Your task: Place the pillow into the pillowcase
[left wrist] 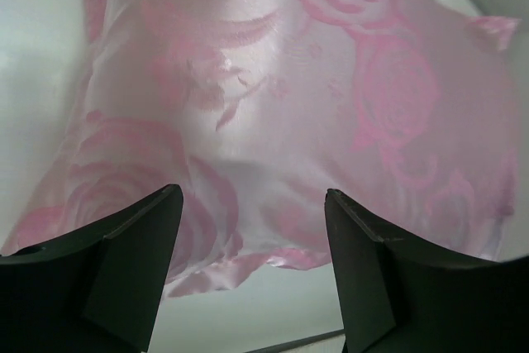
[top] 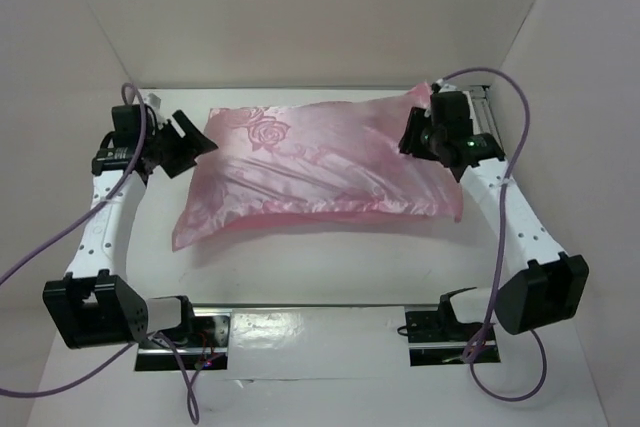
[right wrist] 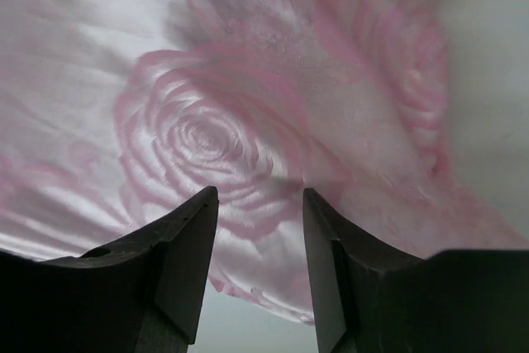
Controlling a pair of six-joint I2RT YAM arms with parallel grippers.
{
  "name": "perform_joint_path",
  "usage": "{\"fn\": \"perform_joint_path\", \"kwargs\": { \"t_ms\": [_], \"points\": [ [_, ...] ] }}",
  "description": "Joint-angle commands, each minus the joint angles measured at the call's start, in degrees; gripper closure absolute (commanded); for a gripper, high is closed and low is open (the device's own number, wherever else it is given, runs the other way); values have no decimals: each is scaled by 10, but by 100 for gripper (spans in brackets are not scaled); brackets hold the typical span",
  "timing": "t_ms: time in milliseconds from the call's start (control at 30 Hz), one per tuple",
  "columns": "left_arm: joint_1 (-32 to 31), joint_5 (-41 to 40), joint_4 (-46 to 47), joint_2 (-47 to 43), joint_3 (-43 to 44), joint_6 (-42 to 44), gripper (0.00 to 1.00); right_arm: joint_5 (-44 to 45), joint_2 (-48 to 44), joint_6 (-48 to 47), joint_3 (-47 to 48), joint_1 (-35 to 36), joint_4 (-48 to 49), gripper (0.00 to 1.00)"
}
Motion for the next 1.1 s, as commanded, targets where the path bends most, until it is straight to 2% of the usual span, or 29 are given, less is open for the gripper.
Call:
{"fn": "perform_joint_path", "kwargs": {
  "t_ms": [0,133,267,367,400,467,533,667,700,833,1067],
  "points": [
    [-21,-48,23,12,-40,7,18,-55,20,31,-67,12,30,47],
    [-32,-59,82,58,-84,-6,18,-53,77,55,-136,17,99,38],
    [-39,-105,135,120,-101,-7,19,-33,141,76,-127,24,122,36],
    [-33,-100,118,167,-29,6,21,11,141,87,-62,50,95,23],
    [-33,-100,95,167,18,6,21,28,129,87,-43,56,74,19],
    [-39,-93,84,167,55,11,17,52,91,73,6,64,58,10],
    [-39,-79,62,139,100,27,11,91,60,63,42,64,36,1],
    [-39,-62,21,58,147,43,0,192,-7,54,92,43,-29,1],
    [-39,-54,14,42,153,51,0,237,-15,54,99,37,-56,1],
    [-44,-12,-18,-31,172,56,0,314,-51,54,111,5,-102,1],
    [-44,40,-13,-144,110,68,0,317,-131,60,74,-7,-110,1]
  ]
}}
